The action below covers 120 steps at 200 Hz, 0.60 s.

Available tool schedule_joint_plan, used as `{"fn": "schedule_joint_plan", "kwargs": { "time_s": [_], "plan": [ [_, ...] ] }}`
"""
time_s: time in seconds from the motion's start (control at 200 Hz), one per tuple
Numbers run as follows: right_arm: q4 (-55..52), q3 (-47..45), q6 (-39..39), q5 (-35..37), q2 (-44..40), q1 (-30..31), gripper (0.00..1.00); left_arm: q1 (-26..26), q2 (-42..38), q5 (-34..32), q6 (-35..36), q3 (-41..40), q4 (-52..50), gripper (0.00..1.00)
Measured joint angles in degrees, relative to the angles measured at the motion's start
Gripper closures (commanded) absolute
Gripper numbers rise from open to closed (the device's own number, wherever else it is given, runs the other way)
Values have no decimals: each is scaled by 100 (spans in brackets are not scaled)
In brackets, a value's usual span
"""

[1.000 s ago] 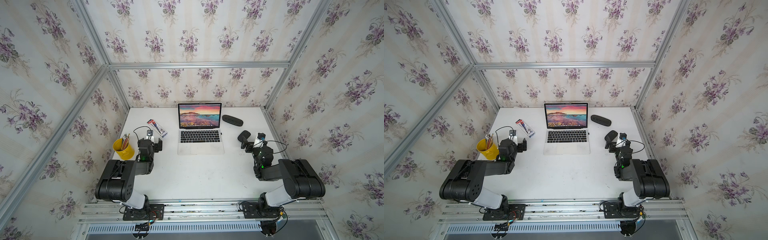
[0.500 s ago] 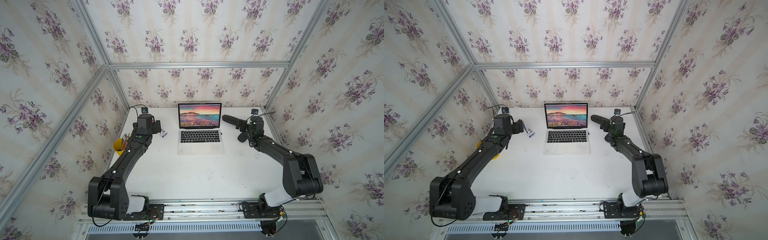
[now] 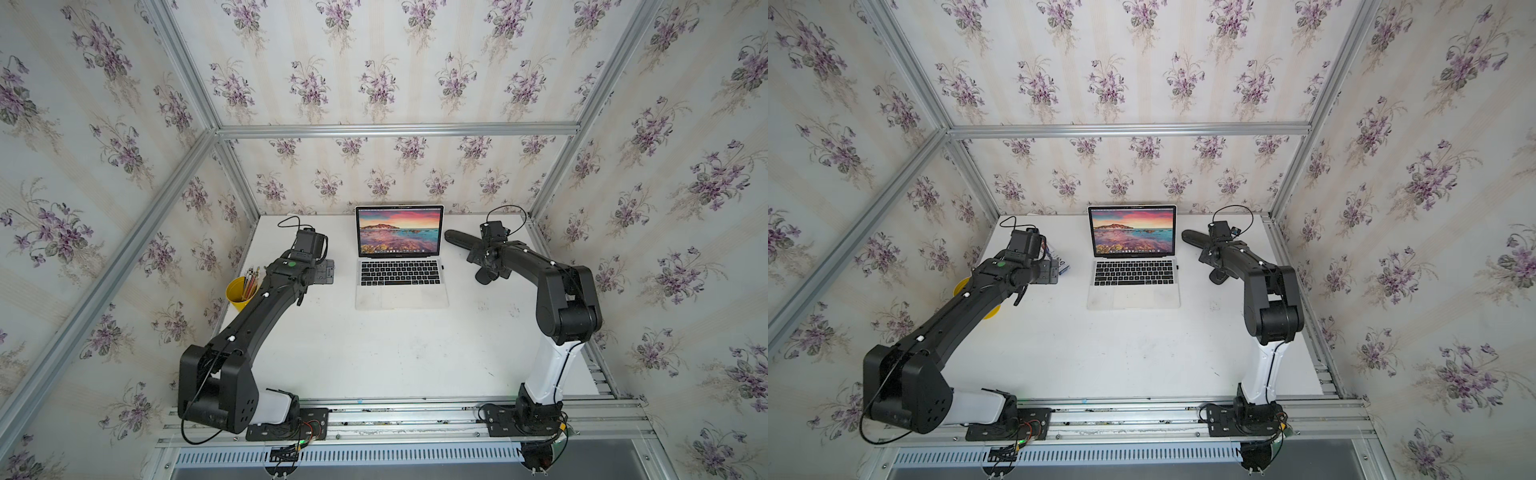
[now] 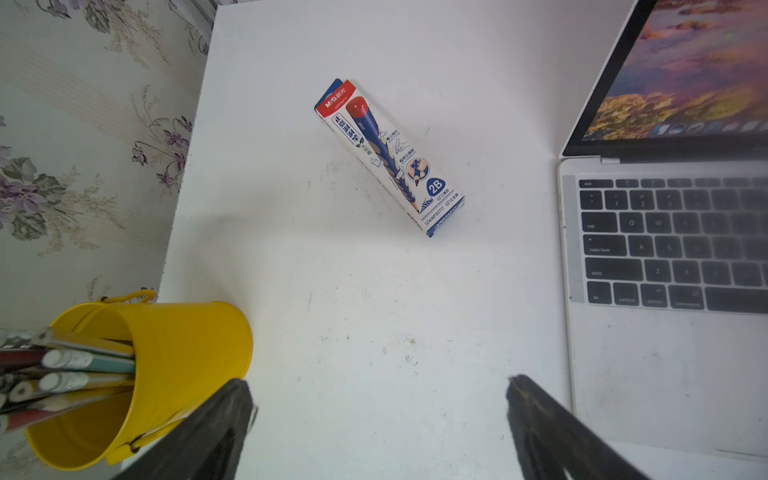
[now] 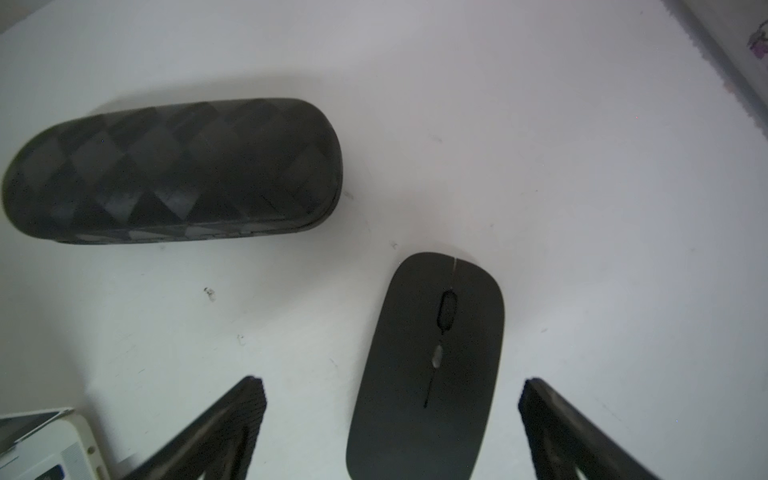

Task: Remove the wireless mouse receiver from the laptop
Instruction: Pick up the mouse from the center of the board.

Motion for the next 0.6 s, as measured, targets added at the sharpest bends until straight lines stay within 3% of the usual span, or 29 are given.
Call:
{"fn": "schedule_joint_plan", "kwargs": {
  "time_s": [0.599],
  "plan": [
    [-514,192,398,-157,538,-74,3,-409,1056,-343,201,328,-323,1]
  ]
}}
